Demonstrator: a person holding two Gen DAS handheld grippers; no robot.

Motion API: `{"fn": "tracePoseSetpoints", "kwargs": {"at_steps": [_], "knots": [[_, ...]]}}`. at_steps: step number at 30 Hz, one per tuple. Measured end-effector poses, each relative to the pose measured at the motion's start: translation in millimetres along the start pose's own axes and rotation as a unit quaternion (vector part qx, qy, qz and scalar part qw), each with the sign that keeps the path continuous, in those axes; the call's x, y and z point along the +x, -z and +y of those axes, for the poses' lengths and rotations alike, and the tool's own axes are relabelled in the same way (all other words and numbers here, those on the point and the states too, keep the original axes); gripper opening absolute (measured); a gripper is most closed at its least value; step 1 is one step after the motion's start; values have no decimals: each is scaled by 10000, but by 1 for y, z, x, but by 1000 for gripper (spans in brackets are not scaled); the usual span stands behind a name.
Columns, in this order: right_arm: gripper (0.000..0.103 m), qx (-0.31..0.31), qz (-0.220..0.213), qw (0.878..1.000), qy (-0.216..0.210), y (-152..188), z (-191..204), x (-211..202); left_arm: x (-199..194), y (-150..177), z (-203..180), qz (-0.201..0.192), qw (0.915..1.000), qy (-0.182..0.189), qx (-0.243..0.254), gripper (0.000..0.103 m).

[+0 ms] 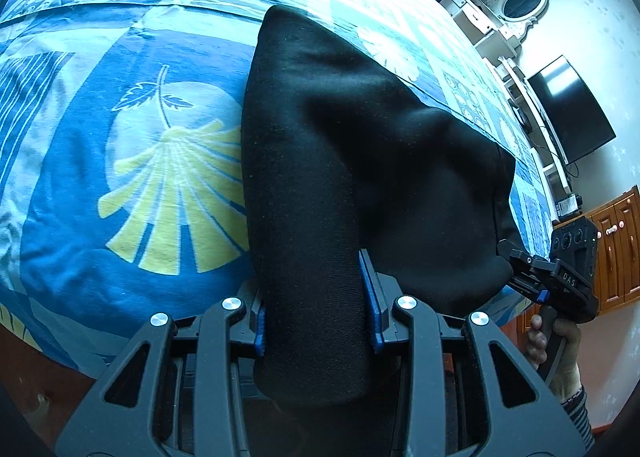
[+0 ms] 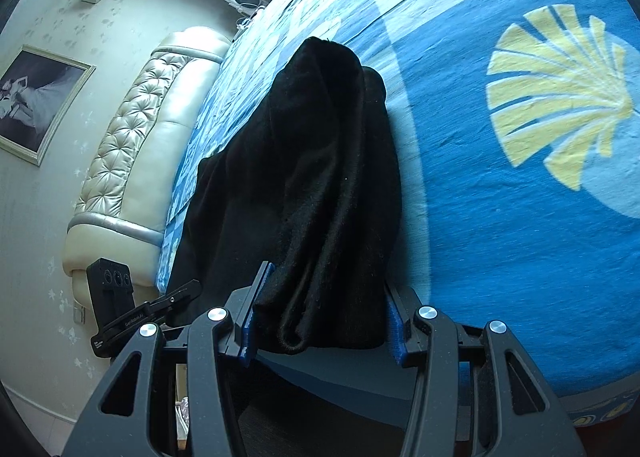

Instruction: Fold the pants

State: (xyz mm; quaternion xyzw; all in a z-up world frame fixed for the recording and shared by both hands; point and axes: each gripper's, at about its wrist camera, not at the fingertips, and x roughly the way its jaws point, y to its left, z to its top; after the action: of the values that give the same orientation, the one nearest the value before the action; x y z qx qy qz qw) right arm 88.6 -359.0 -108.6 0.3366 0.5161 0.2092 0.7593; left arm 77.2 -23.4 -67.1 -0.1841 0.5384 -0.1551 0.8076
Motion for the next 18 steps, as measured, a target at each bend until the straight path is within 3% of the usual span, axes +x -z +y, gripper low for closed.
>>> {"fn": "tracePoseSetpoints", "kwargs": {"at_steps": [18], "knots": [[49,-50,129,9999,-93,1,9,15,-10,5,19,-64,9998,0,-185,37]]}}
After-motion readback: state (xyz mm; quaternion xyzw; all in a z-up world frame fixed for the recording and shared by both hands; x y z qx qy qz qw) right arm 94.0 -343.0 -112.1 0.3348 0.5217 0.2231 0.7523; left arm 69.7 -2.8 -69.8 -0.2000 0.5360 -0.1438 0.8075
